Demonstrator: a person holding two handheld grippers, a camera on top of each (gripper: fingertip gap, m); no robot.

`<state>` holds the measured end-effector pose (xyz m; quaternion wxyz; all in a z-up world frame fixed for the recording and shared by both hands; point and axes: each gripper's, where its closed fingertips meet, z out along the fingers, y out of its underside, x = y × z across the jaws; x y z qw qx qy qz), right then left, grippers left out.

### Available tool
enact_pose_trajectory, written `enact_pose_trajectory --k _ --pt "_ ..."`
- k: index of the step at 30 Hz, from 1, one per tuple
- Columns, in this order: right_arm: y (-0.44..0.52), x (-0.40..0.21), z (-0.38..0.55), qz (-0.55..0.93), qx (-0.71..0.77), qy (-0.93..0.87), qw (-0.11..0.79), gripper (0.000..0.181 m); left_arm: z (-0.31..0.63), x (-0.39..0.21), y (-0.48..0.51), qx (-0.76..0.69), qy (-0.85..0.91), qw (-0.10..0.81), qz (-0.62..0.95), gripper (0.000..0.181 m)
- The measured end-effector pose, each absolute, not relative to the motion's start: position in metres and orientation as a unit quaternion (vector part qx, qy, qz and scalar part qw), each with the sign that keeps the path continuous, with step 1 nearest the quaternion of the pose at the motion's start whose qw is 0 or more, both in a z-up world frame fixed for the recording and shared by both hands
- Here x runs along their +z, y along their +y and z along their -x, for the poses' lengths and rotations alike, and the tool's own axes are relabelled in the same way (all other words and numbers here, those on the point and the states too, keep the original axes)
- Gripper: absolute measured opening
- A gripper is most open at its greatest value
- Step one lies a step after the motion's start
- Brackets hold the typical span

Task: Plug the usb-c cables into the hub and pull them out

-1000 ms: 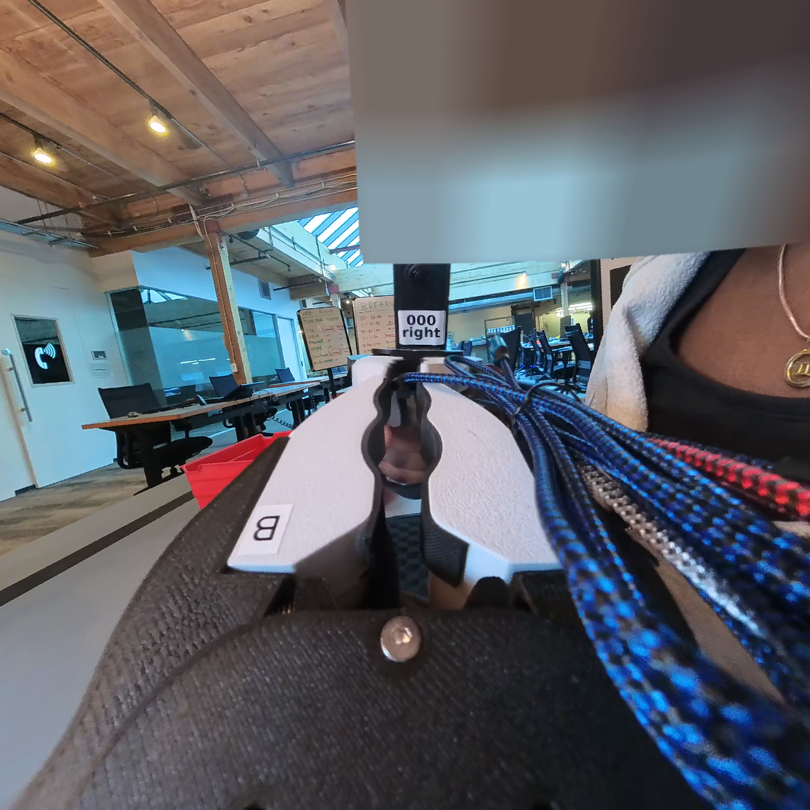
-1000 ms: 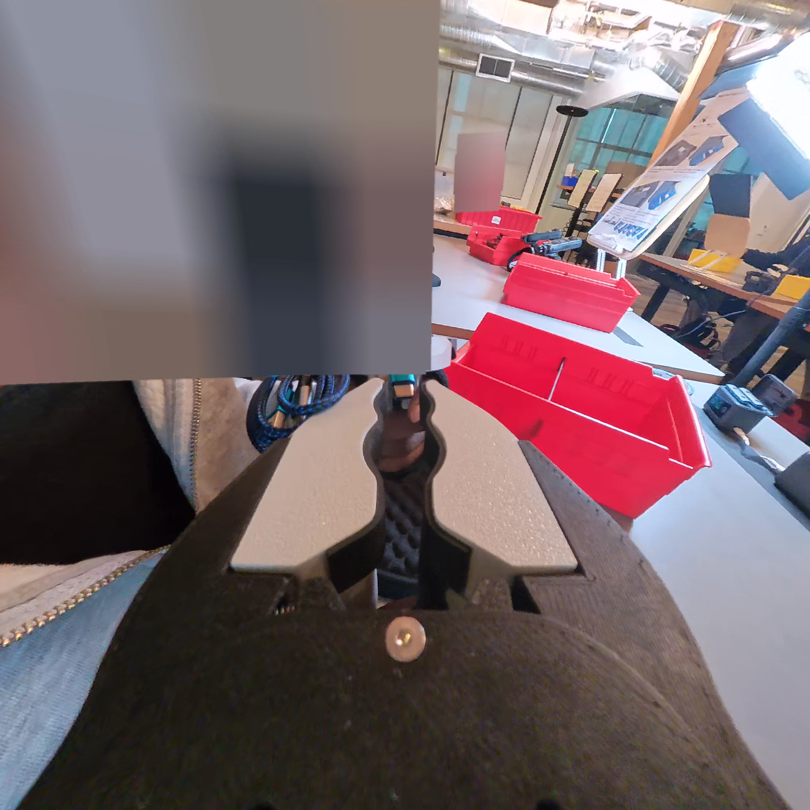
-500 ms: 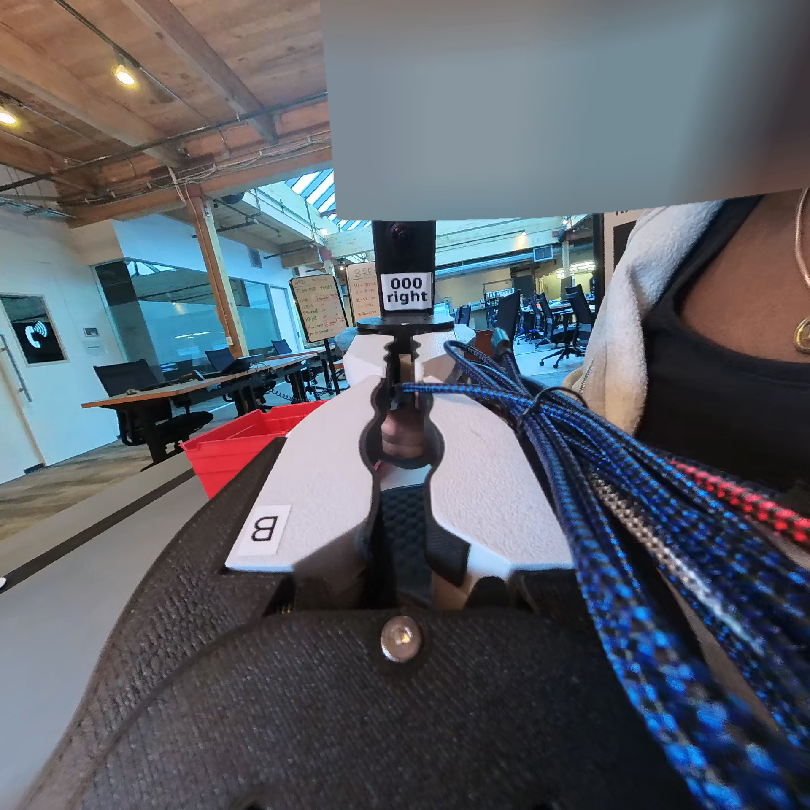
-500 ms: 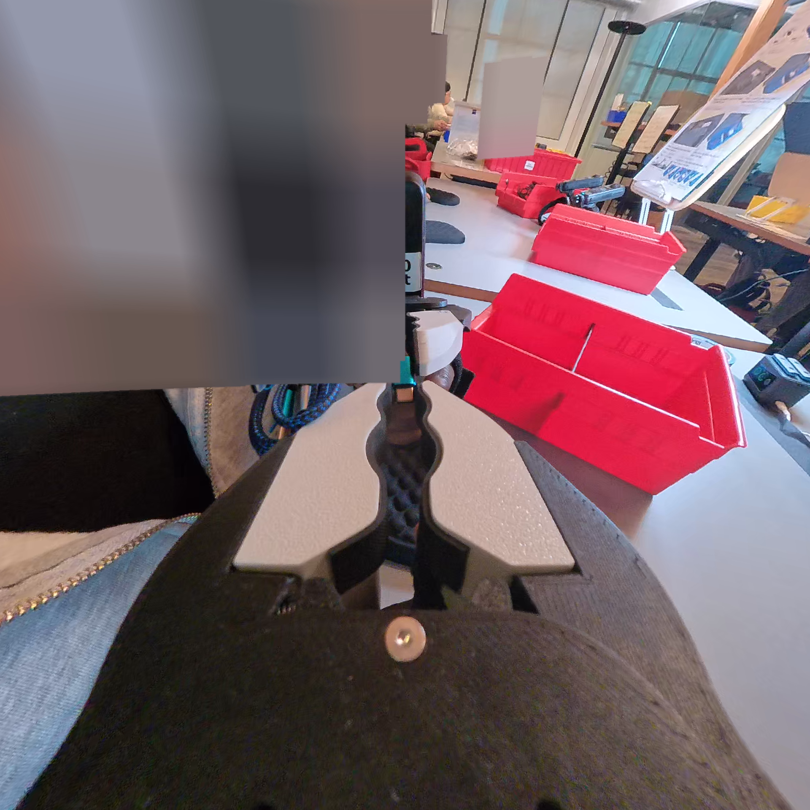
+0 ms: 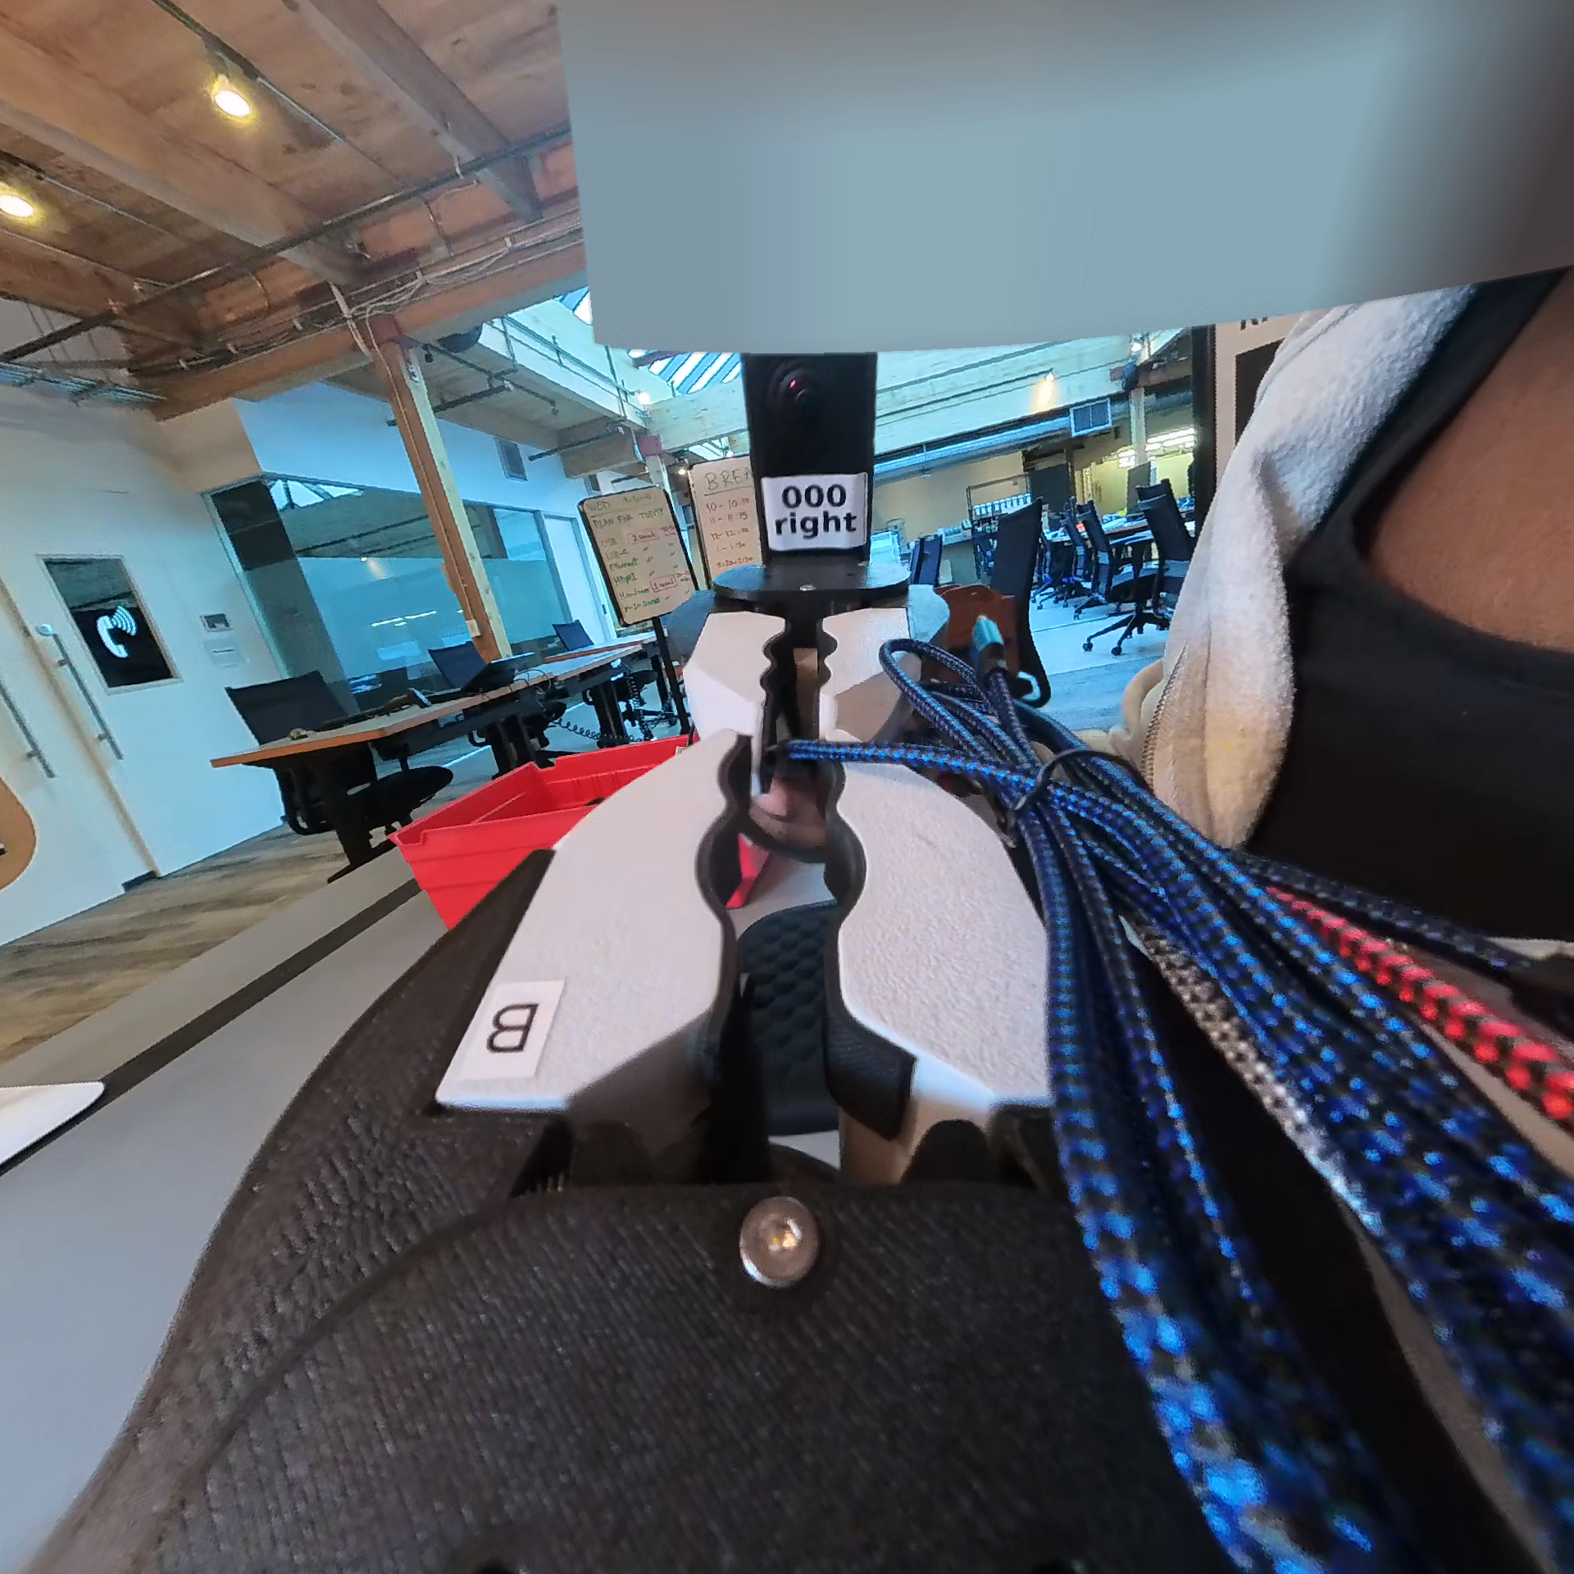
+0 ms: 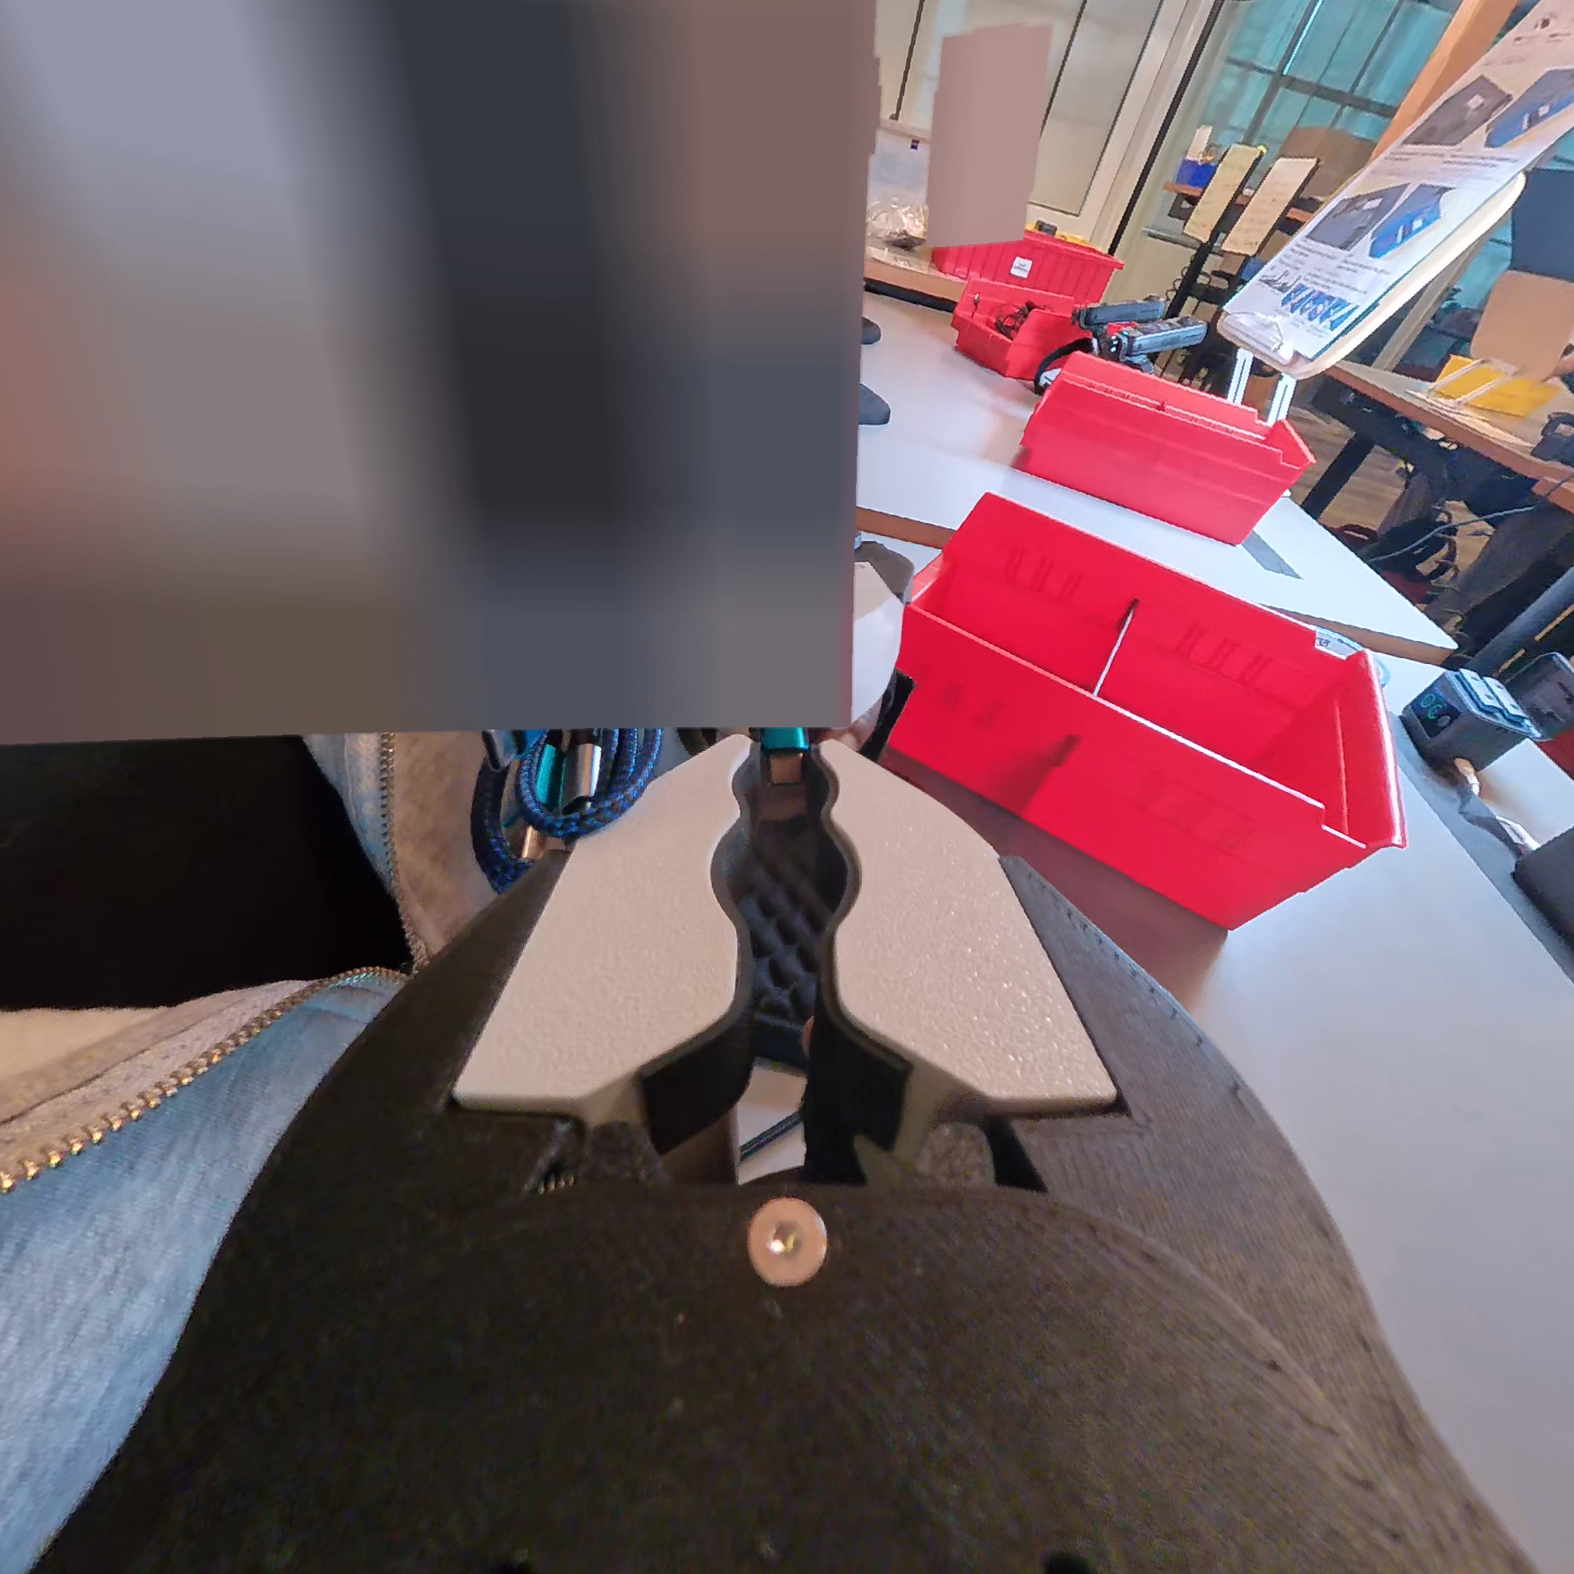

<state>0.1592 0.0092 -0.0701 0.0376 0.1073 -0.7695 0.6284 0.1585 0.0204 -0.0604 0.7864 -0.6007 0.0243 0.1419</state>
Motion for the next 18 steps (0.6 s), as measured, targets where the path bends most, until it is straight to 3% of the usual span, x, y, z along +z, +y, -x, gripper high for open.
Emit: enact_pose_trajectory --k 18 --pt "0.0089 -0.079 -0.1609 -0.112 0.6 -0.791 0.039 0.009 -0.1616 -0.0708 0.02 0.151 0.038 0.75 0.643 0.01"
